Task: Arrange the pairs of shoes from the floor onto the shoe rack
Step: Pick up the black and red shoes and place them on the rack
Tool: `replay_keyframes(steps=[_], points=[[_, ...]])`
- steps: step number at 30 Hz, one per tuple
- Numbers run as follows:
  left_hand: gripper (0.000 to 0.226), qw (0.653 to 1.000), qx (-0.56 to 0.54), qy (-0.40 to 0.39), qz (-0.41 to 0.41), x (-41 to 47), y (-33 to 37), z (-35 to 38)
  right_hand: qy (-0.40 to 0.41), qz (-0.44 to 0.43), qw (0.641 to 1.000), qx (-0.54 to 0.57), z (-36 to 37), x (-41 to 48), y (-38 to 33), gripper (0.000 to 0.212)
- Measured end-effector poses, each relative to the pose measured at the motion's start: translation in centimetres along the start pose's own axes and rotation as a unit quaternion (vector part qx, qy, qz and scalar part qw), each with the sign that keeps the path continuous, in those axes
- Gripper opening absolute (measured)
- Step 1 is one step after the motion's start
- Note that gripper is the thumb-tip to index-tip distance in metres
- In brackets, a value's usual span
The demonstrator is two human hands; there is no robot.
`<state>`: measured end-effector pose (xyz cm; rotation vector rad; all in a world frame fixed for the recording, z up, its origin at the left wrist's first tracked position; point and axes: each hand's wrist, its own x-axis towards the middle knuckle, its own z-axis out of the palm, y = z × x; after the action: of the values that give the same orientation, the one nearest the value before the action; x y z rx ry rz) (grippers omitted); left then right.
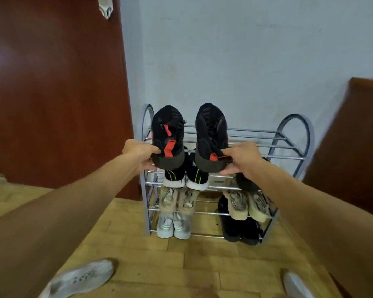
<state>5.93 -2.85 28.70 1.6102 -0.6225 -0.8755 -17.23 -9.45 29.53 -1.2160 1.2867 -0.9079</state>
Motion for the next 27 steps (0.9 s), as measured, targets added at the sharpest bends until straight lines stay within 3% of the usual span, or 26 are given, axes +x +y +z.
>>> replay_keyframes(steps=[3,8,14,19,22,27], points=[[0.014,1.0,0.008,-0.007,0.001,3.7,1.2,2.3,-0.007,-0.001,1.0,-0.018,0.9,4.5,-0.9,0.025],[0.007,0.997,0.051,-0.049,-0.004,7.8,2.1,4.9,0.002,0.007,0.999,-0.036,1.9,9.7,-0.8,0.018],[0.003,0.994,0.098,-0.054,0.001,10.2,1.7,6.3,0.008,0.01,0.998,-0.059,1.9,12.6,0.3,0.026],[0.031,0.98,0.192,-0.049,0.035,10.1,1.3,5.8,0.013,-0.041,0.989,-0.143,1.9,11.4,0.7,0.032],[0.023,0.975,0.207,-0.06,0.05,8.1,1.4,5.4,0.005,-0.041,0.982,-0.183,1.7,9.2,0.7,0.033],[0.045,0.97,0.223,-0.056,0.083,3.4,2.0,2.6,0.025,-0.136,0.937,-0.322,2.0,4.3,0.1,0.034]])
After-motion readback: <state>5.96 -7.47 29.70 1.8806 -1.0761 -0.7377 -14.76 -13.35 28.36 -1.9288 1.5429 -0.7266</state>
